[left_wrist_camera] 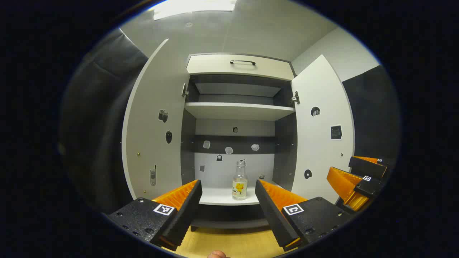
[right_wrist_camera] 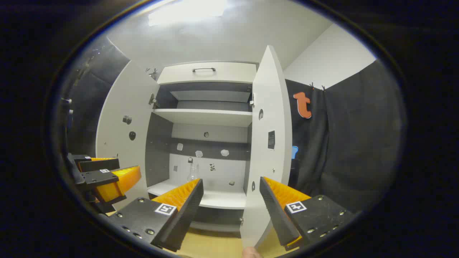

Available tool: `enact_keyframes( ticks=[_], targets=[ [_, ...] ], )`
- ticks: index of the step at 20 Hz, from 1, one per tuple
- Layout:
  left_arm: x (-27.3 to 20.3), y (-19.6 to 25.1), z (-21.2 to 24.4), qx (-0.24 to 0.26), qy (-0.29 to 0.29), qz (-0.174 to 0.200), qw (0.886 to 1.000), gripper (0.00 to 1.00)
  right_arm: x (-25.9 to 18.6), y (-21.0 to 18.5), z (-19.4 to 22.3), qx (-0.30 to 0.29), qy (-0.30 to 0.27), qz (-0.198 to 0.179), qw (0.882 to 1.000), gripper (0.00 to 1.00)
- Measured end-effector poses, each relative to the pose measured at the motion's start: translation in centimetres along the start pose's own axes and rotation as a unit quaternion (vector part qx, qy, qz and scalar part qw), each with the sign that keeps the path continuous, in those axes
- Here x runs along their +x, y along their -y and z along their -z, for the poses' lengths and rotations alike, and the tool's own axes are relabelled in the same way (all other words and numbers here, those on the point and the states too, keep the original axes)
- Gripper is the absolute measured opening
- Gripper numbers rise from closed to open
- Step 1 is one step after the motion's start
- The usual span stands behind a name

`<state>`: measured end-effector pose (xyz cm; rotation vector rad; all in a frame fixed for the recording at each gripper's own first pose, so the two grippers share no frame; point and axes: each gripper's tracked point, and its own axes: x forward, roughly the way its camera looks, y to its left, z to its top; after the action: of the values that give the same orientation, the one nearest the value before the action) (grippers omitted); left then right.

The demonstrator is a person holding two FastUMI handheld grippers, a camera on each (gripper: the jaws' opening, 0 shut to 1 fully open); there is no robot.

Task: Grasp the bottle in the cabinet with the left hand and place it on the coaster, then close the right door with the right hand and the left door with the left hand.

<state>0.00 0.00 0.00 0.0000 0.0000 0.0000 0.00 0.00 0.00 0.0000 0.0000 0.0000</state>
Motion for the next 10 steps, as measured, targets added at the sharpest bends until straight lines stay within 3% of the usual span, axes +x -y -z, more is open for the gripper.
enact_keyframes(
  ticks=[5, 10],
  targets=[
    [-0.02, 0.36, -0.01, 0.001, -0.002, 0.006, 1.000, 0.94, -0.24, 0.21, 0.01, -0.003, 0.000, 0.001, 1.000, 0.92],
    [0.28, 0.61, -0.05, 0.004, -0.004, 0.009, 1.000, 0.94, -0.16, 0.44, 0.20, -0.003, 0.001, 0.006, 1.000, 0.95]
  ],
)
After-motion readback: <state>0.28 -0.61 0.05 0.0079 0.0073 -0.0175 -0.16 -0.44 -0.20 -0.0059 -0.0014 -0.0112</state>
